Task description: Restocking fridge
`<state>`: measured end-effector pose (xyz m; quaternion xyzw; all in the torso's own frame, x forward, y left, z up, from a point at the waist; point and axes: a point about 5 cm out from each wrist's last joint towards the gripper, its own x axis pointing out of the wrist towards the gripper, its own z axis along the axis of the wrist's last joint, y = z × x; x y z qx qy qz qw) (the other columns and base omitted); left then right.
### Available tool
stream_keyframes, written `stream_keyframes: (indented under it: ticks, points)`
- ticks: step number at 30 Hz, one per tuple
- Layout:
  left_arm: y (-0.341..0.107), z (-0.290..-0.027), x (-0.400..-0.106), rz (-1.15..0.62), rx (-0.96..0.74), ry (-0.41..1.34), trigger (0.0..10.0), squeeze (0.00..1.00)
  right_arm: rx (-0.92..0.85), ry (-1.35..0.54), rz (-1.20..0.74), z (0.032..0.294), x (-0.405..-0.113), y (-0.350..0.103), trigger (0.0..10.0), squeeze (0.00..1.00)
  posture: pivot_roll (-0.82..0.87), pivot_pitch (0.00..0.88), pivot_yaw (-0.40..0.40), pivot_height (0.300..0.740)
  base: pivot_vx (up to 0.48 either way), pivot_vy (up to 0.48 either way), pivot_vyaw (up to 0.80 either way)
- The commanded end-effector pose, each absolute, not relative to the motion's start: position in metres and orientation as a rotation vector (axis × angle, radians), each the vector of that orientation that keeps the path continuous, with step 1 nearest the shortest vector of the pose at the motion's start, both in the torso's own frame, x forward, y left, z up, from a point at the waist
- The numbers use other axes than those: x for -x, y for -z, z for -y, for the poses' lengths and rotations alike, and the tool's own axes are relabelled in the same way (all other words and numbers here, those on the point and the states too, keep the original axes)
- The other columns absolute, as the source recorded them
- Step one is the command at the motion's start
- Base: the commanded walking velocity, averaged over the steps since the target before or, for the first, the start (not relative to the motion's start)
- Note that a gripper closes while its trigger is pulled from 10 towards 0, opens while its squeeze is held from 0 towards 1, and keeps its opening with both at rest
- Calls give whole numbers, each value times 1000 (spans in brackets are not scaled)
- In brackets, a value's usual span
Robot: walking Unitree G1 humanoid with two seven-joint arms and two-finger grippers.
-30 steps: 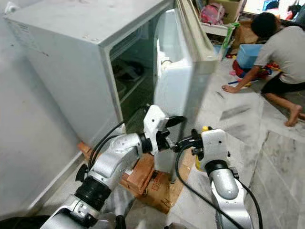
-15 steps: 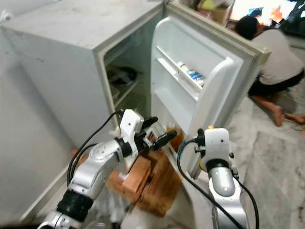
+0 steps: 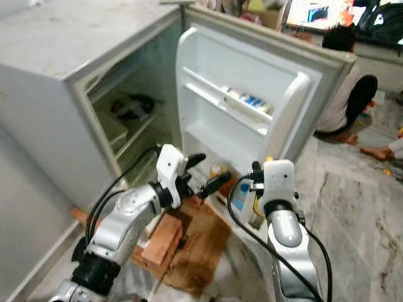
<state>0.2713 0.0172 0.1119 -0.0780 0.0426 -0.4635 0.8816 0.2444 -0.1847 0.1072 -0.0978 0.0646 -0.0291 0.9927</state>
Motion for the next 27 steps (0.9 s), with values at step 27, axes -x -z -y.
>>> stream_keyframes:
  ticks: [27]
  points:
    - [-116,-132,-272,-36,4,241,10000,0,123,-80,-31,171,-272,-130,10000,0,40,17,-21,740,243,-255,0]
